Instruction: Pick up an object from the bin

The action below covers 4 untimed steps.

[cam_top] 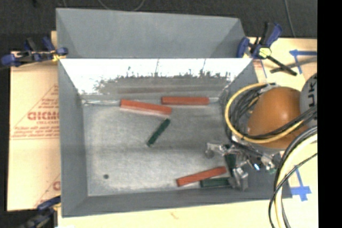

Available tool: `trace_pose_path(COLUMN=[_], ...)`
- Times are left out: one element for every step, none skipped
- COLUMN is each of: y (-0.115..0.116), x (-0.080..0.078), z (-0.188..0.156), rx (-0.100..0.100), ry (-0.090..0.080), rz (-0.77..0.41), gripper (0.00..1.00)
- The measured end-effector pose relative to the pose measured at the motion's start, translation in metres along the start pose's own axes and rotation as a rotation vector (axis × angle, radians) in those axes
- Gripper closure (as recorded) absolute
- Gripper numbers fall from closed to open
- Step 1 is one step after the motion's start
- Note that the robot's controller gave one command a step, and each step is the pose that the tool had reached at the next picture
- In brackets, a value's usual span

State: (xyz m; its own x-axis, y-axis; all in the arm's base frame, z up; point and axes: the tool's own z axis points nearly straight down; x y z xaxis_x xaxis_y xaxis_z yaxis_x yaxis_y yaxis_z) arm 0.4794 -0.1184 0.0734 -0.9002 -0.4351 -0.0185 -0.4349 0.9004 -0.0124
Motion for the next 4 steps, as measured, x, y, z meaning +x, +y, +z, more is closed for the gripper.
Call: trace_pose_path(y=[0.0, -0.01, -0.008, 0.088], x=[0.002, 0.004, 0.005, -0.048], z=[-0.001, -0.143, -0.139, -0.055], rx=[-0.004, -0.005, -0.012, -0.019], ry=[0.009, 0.01, 0.014, 0.016], rz=[-0.001, -0.049, -0.048, -0.289], gripper=[1.0, 1.0, 0.0, 0.0])
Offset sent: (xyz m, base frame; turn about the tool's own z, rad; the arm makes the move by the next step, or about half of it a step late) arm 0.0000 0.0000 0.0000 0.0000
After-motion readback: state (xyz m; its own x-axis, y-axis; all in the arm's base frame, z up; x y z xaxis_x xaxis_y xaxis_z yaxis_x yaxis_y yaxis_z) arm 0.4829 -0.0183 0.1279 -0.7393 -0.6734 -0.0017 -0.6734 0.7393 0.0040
